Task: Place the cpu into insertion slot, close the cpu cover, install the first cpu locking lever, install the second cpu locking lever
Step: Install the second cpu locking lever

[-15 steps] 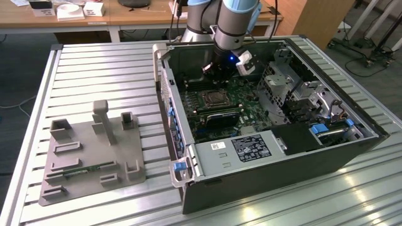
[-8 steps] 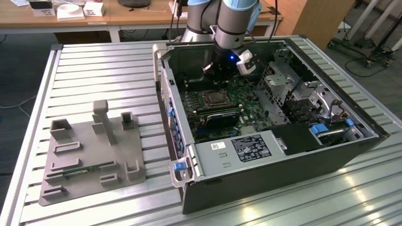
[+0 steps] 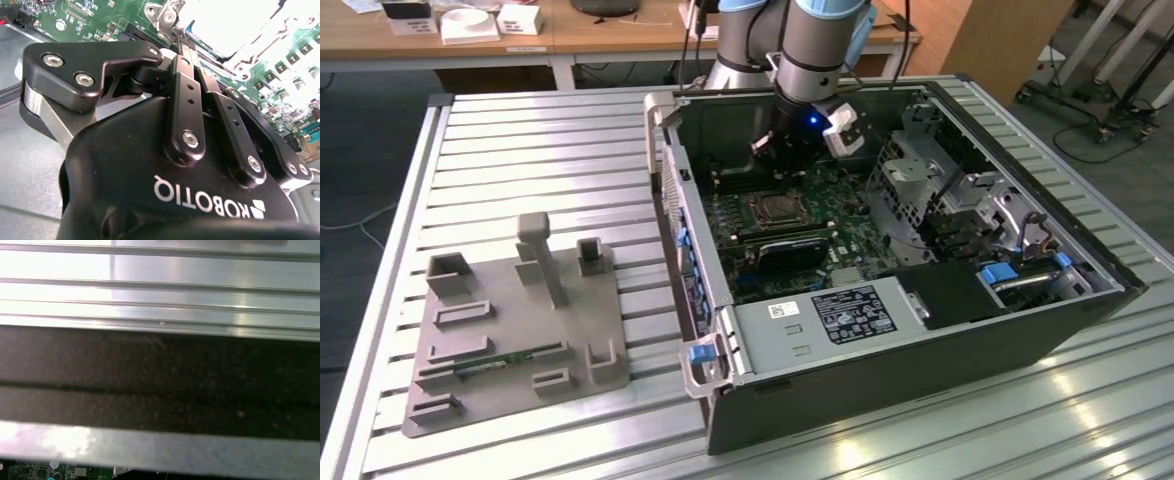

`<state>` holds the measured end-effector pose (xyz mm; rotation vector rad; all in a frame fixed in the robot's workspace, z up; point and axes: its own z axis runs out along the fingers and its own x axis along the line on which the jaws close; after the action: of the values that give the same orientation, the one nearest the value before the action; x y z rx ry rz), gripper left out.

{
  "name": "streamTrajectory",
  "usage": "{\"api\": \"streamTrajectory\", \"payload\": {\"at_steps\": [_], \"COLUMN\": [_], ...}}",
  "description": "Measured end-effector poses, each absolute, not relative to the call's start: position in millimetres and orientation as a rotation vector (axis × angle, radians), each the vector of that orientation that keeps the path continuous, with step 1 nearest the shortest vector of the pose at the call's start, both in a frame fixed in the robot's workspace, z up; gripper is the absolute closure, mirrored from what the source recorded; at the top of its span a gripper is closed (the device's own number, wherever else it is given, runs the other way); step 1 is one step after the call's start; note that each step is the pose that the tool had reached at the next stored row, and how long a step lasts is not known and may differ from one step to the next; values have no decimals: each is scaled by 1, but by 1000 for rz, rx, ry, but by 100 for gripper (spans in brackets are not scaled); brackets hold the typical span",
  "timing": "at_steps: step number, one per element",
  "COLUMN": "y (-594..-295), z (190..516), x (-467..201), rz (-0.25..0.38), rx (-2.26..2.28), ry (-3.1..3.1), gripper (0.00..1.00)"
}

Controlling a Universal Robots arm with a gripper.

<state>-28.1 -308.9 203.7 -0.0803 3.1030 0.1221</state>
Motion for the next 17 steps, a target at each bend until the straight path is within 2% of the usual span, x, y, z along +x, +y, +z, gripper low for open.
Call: {"api": "streamTrajectory", "payload": {"at_steps": [17], "y": [-318], "z": [204], "x": [-28], "rz": [117], "rx": [-80], "ry": [3103], "gripper": [90]}}
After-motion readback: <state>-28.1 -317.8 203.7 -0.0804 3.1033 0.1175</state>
